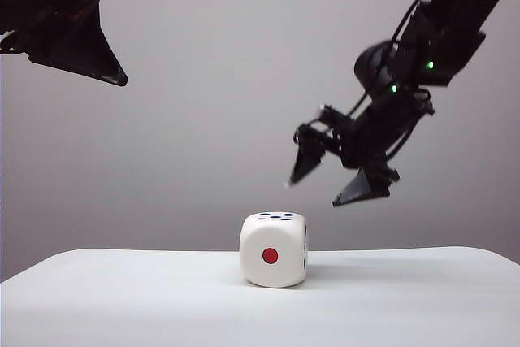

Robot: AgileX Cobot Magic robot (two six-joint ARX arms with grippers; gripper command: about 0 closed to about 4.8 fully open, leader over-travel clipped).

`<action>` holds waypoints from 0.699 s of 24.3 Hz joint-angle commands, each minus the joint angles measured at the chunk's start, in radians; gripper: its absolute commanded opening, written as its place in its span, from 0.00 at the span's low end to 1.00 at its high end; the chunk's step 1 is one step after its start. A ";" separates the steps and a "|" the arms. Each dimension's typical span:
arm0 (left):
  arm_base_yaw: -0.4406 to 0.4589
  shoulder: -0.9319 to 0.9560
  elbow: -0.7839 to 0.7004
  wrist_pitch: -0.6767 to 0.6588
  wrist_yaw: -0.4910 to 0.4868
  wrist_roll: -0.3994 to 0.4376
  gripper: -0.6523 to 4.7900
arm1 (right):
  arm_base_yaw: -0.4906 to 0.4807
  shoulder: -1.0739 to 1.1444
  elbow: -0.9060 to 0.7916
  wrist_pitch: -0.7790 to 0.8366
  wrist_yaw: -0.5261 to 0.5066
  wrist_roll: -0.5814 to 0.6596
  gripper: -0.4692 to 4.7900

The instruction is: Pick up the dice on the table and roll the dice.

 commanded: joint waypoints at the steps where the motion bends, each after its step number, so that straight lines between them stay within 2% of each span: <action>1: 0.001 -0.003 0.004 -0.001 0.007 0.003 0.11 | 0.001 0.027 0.006 0.002 -0.029 0.051 1.00; 6: 0.001 -0.003 0.004 -0.001 0.033 0.003 0.11 | 0.027 0.046 0.006 -0.019 -0.054 0.062 1.00; 13: 0.001 -0.003 0.004 -0.002 0.033 0.003 0.11 | 0.076 0.060 0.006 -0.014 -0.029 0.073 1.00; 14: 0.001 -0.003 0.004 -0.008 0.033 0.003 0.11 | 0.077 0.064 0.006 -0.028 -0.028 0.073 0.69; 15: 0.001 -0.003 0.004 -0.012 0.033 0.003 0.11 | 0.078 0.065 0.006 -0.036 -0.026 0.073 0.55; 17: 0.001 -0.003 0.003 -0.017 0.033 0.003 0.11 | 0.078 0.065 0.006 -0.042 -0.027 0.073 0.45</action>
